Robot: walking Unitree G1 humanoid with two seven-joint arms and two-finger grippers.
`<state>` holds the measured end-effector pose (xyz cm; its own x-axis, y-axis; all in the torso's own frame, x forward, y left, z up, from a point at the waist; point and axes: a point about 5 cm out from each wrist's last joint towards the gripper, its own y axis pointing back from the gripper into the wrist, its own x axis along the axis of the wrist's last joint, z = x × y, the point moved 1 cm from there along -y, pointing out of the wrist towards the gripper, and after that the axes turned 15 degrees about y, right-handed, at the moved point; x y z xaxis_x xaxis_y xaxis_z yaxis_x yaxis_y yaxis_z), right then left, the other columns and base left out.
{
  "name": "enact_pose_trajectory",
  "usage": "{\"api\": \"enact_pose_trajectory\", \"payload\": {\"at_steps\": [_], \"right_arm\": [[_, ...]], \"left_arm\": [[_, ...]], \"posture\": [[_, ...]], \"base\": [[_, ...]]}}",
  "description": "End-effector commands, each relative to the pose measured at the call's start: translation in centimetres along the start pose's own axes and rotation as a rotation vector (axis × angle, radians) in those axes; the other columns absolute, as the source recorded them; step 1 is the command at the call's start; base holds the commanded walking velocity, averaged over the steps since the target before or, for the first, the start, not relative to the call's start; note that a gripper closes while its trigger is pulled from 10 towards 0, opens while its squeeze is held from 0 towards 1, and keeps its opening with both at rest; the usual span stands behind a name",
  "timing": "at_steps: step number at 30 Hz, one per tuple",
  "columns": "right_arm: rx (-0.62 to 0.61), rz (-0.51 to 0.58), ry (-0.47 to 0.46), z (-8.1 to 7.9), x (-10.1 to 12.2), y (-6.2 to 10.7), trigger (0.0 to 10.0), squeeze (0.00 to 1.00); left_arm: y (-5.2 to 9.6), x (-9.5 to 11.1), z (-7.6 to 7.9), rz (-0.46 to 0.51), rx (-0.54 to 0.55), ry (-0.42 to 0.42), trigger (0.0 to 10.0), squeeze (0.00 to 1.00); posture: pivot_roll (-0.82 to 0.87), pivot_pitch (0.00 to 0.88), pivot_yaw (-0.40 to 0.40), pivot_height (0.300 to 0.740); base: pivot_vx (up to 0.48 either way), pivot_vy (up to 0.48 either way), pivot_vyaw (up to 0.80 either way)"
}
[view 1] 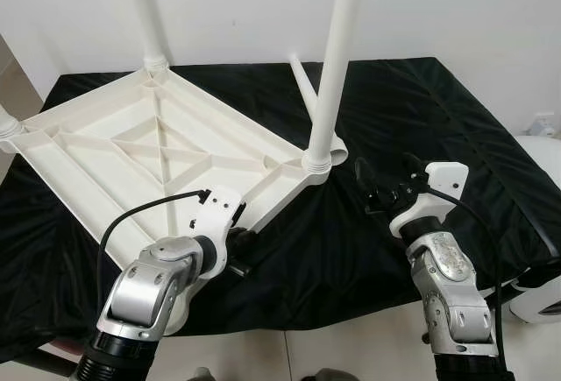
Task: Building children table
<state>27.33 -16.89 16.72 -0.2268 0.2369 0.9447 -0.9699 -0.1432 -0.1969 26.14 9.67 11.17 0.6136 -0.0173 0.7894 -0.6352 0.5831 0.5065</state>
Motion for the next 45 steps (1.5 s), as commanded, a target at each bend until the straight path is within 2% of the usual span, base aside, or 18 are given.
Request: {"api": "enact_pose_trajectory", "payload": {"at_steps": [1,2,4,5,11,16,19,20,26,31,33,36,37,38,43,45], "right_arm": [[-0.004,0.004,0.012,0.2,0.2,-0.1,10.0,0.0],[-0.004,0.005,0.012,0.2,0.2,-0.2,10.0,0.0],[-0.004,0.006,0.012,0.2,0.2,-0.2,10.0,0.0],[-0.004,0.008,0.012,0.2,0.3,-0.3,10.0,0.0],[-0.005,0.012,0.013,0.2,0.4,-0.4,10.0,0.0],[-0.011,0.021,0.012,0.1,0.6,-0.6,10.0,0.0],[-0.012,0.023,0.013,0.1,0.7,-0.6,10.0,0.0],[-0.014,0.025,0.012,0.1,0.7,-0.6,10.0,0.0],[-0.022,0.026,0.012,0.3,0.8,-0.6,10.0,0.0],[-0.022,0.026,0.012,0.2,0.8,-0.6,10.0,0.0],[-0.022,0.026,0.011,0.1,0.8,-0.7,10.0,0.0],[-0.02,0.028,0.009,0.0,0.8,-0.7,10.0,0.0],[-0.02,0.028,0.009,0.0,0.8,-0.7,10.0,0.0],[-0.019,0.03,0.007,-0.1,0.9,-0.8,10.0,0.0],[-0.019,0.031,0.007,-0.2,0.9,-0.8,10.0,0.0],[-0.025,0.029,0.007,-0.2,0.9,-0.7,10.0,0.0]], "left_arm": [[0.0,-0.6,-1.7,0.012,0.214,0.061,0.0,0.0],[-0.1,-0.4,-1.9,0.018,0.236,0.081,1.6,0.0],[-0.1,-0.3,-2.1,0.022,0.252,0.094,1.6,0.0],[-0.1,0.1,-2.3,0.034,0.275,0.101,10.0,0.0],[-0.3,1.1,-3.0,0.072,0.34,0.137,10.0,0.0],[-0.6,3.3,-4.7,0.187,0.5,0.212,10.0,0.0],[-0.6,4.1,-5.1,0.224,0.544,0.241,10.0,0.0],[-0.5,4.5,-5.5,0.256,0.582,0.282,10.0,0.0],[-0.2,5.4,-6.1,0.322,0.653,0.371,10.0,0.0],[-0.3,6.4,-6.5,0.378,0.706,0.408,10.0,0.0],[-0.6,6.9,-6.4,0.395,0.708,0.414,10.0,0.0],[-2.0,8.1,-5.4,0.395,0.657,0.376,10.0,0.0],[-2.0,8.1,-5.4,0.395,0.657,0.376,10.0,0.0],[-3.4,9.6,-3.7,0.397,0.578,0.308,10.0,0.0],[-3.7,10.1,-3.3,0.402,0.568,0.3,10.0,0.0],[-4.3,11.2,-1.5,0.429,0.465,0.245,10.0,0.0]], "posture": [[-0.05,0.024,0.004,0.74],[-0.05,0.024,0.003,0.74],[-0.05,0.024,0.003,0.74],[-0.05,0.026,0.002,0.74],[-0.05,0.027,0.002,0.74],[-0.05,0.024,0.003,0.74],[-0.05,0.024,0.007,0.74],[-0.06,0.025,0.009,0.74],[-0.06,0.026,0.008,0.74],[-0.06,0.027,0.008,0.74],[-0.06,0.027,0.008,0.74],[-0.05,0.028,0.007,0.74],[-0.05,0.028,0.007,0.74],[-0.05,0.026,0.011,0.74],[-0.05,0.026,0.012,0.74],[-0.05,0.025,0.023,0.74]], "base": [[0.0,0.0,0.0],[0.0,0.0,0.0],[0.0,0.0,0.0],[0.0,0.0,0.0],[0.0,0.0,0.0],[0.0,0.0,0.0],[0.0,0.0,0.0],[0.0,0.0,0.0],[0.0,0.0,0.0],[0.0,0.0,0.0],[0.0,0.0,0.0],[0.0,0.0,0.0],[0.0,0.0,0.0],[0.0,0.0,0.0],[0.0,0.0,0.0],[0.0,0.0,0.0]]}}
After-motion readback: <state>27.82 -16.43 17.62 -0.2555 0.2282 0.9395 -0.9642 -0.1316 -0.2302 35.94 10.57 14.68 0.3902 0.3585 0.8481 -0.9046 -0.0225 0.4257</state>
